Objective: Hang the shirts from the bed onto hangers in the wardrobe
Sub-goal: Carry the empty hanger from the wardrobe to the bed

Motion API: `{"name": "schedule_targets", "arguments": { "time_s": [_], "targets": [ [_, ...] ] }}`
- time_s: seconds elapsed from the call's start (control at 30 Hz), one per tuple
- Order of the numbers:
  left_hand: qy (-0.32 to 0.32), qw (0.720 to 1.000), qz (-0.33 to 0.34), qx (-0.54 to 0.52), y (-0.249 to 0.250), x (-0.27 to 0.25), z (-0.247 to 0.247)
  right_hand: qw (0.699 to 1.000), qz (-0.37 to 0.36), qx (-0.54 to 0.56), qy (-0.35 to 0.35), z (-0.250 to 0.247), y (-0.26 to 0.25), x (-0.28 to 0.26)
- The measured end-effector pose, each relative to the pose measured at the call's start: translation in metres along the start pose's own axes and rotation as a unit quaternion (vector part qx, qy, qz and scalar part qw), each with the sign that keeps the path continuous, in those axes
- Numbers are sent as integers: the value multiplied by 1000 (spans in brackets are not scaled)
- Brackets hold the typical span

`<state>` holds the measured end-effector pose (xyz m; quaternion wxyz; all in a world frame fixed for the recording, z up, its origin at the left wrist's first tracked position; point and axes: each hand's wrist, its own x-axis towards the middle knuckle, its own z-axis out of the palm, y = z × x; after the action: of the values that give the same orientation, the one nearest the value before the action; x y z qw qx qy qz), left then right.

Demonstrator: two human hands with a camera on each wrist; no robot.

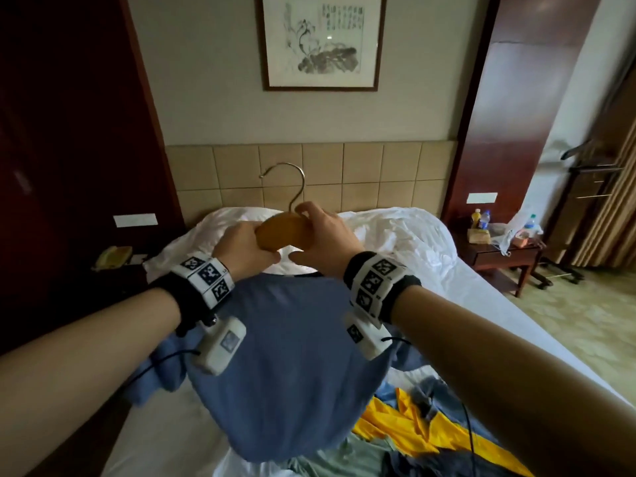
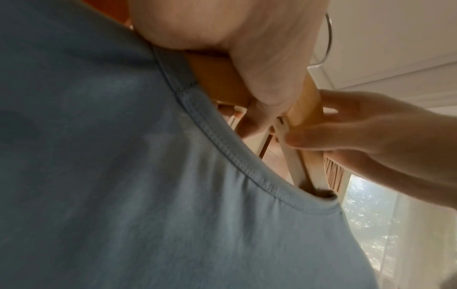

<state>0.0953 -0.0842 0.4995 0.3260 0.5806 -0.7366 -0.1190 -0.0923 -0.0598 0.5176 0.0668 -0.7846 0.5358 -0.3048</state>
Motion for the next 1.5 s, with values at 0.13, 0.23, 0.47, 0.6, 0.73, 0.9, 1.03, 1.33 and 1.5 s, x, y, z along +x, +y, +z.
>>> {"name": "schedule_targets", "arguments": {
  "time_s": [0.13,0.23,0.47,0.6,0.73,0.9,1.03,1.33,1.5],
  "targets": [
    [-18,998,55,9,-12,3,3,1000,28,9,3,3,-11,9],
    [-47,997,41,-38,-18,-6,-7,999,23,25,7,4,-13,10],
    [-90,991,-4,-97,-60,-31,-36,998,40,53,22,-10,-8,11],
    [-106,981,-64,-147,-92,-55,-44,997,41,52,34,-20,-2,11],
    [-97,948,-165,-254,-128,-81,-37,997,42,48,40,-23,0,10],
    [-100,939,-264,-198,-176,-110,-13,997,42,55,43,-22,4,10],
    [-121,947,-272,-118,-205,-121,-9,996,49,61,48,-26,6,10],
    [-94,922,-353,-126,-206,-146,17,995,55,64,43,-19,10,4],
    [-134,953,-267,-44,-202,-134,6,996,58,65,32,-19,8,3]
  ]
}}
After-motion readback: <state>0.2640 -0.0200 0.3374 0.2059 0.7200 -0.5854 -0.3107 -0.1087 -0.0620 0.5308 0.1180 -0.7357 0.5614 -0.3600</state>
